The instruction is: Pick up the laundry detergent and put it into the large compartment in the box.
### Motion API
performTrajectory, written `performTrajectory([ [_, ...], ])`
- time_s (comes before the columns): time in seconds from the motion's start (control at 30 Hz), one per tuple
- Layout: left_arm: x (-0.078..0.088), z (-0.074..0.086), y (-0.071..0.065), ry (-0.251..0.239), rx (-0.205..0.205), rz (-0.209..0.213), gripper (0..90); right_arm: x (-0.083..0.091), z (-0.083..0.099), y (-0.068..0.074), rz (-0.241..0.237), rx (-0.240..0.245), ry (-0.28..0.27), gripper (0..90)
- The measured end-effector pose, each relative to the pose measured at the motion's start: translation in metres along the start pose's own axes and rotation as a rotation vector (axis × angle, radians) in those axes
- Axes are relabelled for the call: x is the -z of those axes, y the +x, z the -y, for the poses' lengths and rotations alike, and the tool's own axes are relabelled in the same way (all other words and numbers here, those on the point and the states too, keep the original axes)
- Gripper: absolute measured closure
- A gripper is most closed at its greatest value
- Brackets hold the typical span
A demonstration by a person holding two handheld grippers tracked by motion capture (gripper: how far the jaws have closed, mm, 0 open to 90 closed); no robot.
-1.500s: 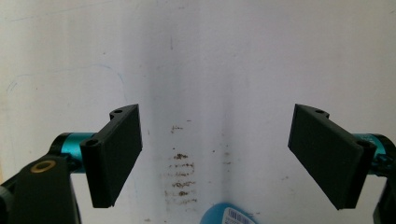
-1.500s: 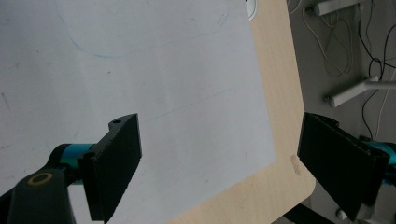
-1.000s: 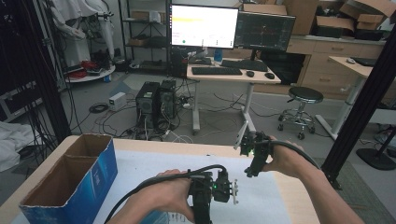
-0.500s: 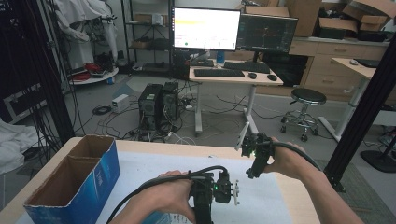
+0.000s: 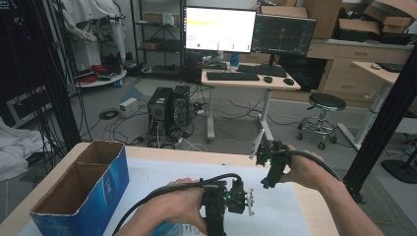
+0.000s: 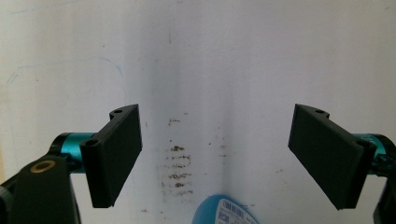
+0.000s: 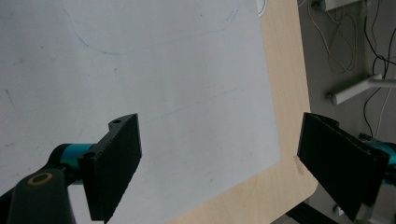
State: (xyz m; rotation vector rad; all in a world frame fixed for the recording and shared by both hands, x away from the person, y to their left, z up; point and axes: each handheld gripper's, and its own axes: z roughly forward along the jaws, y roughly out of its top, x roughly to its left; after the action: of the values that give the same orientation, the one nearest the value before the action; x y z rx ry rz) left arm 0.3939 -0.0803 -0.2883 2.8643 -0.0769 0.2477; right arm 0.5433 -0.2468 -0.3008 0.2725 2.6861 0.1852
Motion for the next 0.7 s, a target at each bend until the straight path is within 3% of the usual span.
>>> performTrajectory([
  [0.4, 0.015, 0.005, -0.002, -0.019, 0.036, 0.009, 17.6, 0.002, -0.001, 0.008, 0.0, 0.02, 0.011, 12.9],
  [0.7, 0.028, 0.008, -0.001, -0.025, 0.051, 0.007, 17.6, 0.011, 0.005, 0.008, 0.011, -0.003, 0.003, 12.9],
])
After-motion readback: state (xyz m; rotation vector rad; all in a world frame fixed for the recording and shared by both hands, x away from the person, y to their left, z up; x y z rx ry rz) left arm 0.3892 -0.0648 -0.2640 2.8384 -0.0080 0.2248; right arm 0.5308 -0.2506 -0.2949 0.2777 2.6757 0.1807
